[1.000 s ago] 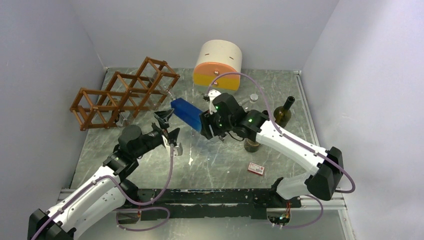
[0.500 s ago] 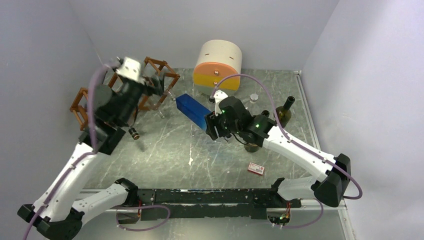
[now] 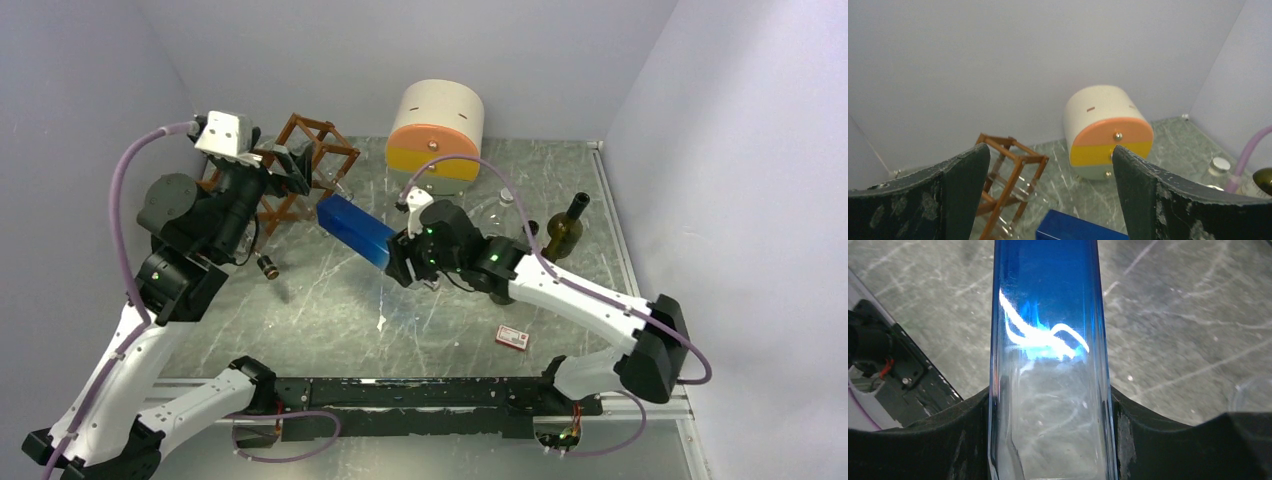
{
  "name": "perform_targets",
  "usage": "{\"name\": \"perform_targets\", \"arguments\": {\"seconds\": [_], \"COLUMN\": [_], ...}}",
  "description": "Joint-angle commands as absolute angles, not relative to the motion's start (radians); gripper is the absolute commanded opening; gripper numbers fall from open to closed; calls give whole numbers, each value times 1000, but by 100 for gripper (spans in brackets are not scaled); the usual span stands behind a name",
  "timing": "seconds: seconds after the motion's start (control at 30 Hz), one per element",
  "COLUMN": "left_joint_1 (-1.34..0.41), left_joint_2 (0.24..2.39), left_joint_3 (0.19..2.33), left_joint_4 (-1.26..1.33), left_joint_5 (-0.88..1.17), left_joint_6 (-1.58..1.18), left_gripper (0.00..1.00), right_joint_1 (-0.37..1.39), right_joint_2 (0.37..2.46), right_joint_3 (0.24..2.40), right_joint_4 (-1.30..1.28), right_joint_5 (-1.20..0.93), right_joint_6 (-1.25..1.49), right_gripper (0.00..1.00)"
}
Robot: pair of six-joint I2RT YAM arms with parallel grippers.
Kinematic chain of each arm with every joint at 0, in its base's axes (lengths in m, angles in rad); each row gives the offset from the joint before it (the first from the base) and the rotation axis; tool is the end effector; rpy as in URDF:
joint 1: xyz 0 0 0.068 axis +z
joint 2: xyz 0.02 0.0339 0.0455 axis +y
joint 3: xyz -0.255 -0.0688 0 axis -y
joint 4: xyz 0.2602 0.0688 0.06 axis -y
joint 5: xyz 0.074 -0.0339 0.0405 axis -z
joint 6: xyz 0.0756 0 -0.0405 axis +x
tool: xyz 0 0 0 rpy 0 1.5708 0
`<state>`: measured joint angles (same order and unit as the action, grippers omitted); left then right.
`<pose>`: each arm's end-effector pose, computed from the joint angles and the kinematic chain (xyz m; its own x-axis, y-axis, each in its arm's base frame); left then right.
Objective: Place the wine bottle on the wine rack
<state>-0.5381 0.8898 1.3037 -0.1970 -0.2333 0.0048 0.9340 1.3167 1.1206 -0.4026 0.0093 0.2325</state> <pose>0.1959 -0.0965 0.5030 0.1862 -0.1057 -0.9768 0.3039 0.9516 -0.0451 0.2065 0.2781 0.2842 -0.5103 -0.3025 -0.8050 -0.7007 0.6890 0.1852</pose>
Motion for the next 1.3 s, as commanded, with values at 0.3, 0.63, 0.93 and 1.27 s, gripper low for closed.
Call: {"name": "perform_targets", "arguments": {"seconds": [0.3, 0.63, 0.93, 1.27], "left_joint_1": [-533, -532, -532, -532], "left_joint_2": [805, 789, 779, 771], "left_joint_3": [1045, 959, 922, 884], "left_joint_4": [-37, 36, 75, 119], "left_joint_5": [-359, -403, -432, -496], "left_joint_6": [-36, 0, 31, 66], "left_gripper": [96, 96, 96, 96], "right_joint_1": [1031, 1047, 1054, 1058], "right_joint_2": [1509, 1615, 1689, 1771], "right_joint_3": [1225, 1282, 1344, 1418], "right_joint_4": [62, 159, 188, 202], "right_joint_5": [58, 58, 48, 61], "right_joint_6": [339, 368, 368, 358], "right_gripper": [0, 0, 0, 0]}}
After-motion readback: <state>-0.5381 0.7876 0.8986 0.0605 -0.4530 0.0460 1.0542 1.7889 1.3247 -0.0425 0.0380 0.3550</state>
